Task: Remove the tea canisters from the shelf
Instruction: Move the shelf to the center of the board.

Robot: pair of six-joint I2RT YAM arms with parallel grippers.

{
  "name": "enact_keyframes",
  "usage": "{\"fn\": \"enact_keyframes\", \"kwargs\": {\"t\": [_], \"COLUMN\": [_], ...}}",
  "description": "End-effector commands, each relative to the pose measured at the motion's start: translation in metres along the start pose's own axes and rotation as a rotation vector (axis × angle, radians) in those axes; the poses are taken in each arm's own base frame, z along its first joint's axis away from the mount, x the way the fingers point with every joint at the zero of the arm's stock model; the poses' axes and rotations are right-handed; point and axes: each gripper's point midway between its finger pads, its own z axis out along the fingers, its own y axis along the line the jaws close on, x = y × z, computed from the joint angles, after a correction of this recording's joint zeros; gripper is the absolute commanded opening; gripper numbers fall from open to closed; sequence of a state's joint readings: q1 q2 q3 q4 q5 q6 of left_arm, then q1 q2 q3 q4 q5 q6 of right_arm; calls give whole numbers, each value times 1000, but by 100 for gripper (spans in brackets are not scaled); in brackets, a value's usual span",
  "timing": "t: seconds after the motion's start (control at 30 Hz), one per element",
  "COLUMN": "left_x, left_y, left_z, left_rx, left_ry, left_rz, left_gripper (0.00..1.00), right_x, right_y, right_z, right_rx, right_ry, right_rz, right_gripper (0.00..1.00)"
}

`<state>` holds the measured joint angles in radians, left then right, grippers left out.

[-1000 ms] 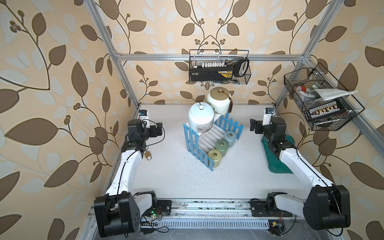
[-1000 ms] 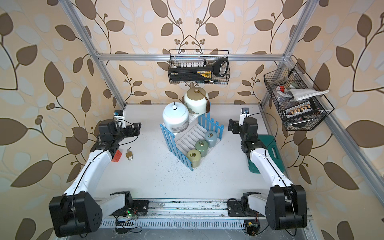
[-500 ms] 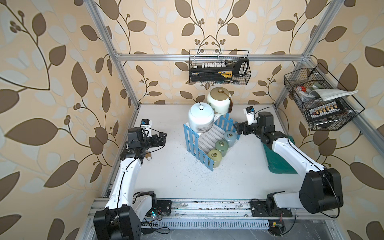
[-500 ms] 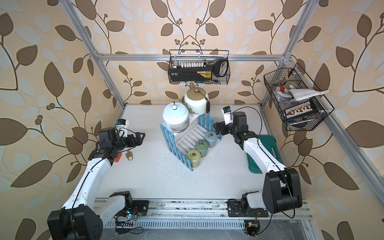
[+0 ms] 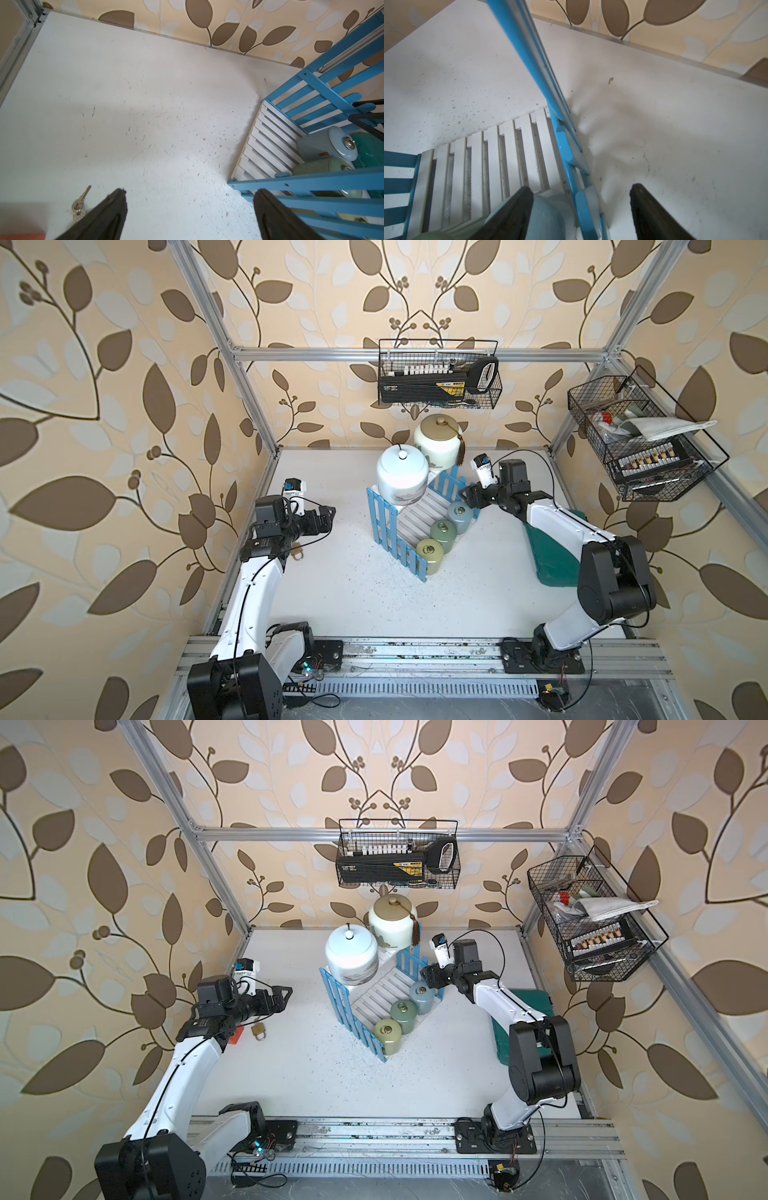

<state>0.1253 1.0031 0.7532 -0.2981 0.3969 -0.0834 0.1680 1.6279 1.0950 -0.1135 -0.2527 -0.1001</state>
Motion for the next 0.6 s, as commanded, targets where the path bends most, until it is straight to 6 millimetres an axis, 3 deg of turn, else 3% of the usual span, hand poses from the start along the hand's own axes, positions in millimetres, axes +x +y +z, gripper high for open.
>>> {"fn": "enact_keyframes", "kwargs": {"t": [0.0, 0.23, 0.43, 0.57], "left_x": [-12, -13, -12, -13], "left_y": [-6, -5, -5, -5], "left_z": [-9, -10, -8, -12], "left_rx": [24, 21, 28, 13], "left_ry": [-34, -41, -50, -51], "left_rz": [13, 19, 28, 39], "left_gripper": [99, 99, 99, 99], "right_x": [-12, -4, -1, -5], "right_y": [3, -1, -6, -12], "right_z": [-1, -1, -7, -18], "right_rx": [-20, 9, 50, 100], "right_ry": [-25, -19, -32, -49], "right_rz": [-9, -12, -3, -3], "right_gripper": [67, 33, 23, 10]}}
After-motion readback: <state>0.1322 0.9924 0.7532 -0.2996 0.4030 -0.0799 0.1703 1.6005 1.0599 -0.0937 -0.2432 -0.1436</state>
